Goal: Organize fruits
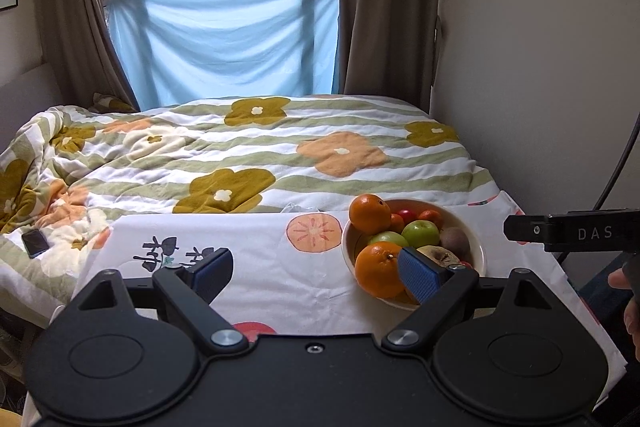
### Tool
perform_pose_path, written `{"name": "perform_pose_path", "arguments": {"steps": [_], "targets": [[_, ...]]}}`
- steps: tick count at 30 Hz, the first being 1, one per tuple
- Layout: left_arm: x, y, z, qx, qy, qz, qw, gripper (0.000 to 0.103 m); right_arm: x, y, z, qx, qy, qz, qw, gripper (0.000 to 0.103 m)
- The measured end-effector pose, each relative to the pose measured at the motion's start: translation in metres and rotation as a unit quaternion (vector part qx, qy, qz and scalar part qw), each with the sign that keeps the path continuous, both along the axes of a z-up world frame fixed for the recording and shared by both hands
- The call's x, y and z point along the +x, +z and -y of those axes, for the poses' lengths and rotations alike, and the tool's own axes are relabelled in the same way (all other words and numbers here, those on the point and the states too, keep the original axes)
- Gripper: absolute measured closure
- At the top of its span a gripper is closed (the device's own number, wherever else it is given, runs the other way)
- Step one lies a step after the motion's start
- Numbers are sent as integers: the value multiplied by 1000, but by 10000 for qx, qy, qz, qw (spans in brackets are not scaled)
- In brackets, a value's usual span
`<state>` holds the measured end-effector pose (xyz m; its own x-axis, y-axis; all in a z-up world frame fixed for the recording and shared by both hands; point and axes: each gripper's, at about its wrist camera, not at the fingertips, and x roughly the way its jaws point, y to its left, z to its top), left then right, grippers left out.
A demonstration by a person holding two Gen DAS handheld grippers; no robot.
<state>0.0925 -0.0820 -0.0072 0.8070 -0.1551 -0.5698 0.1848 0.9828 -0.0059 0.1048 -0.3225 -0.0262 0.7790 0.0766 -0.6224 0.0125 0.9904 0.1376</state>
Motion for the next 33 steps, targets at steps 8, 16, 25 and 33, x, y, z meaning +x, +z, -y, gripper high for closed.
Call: {"name": "perform_pose_path", "arguments": {"steps": [8,16,25,33], "targets": [[-50,29,-33,172,99,351,9992,11,-70,35,-43,-385,-130,319,9987,0],[-88,34,-51,356,140,425,9984,1,-115,39,-73,-531,-260,354,9976,0],[-105,29,-66,340,311,340,9984,1,-135,34,-91,-714,-255,234,9968,0],[-110,30,-72,278,393,337,9983,1,-141,35,-95,-757,-268,188,9966,0]]}}
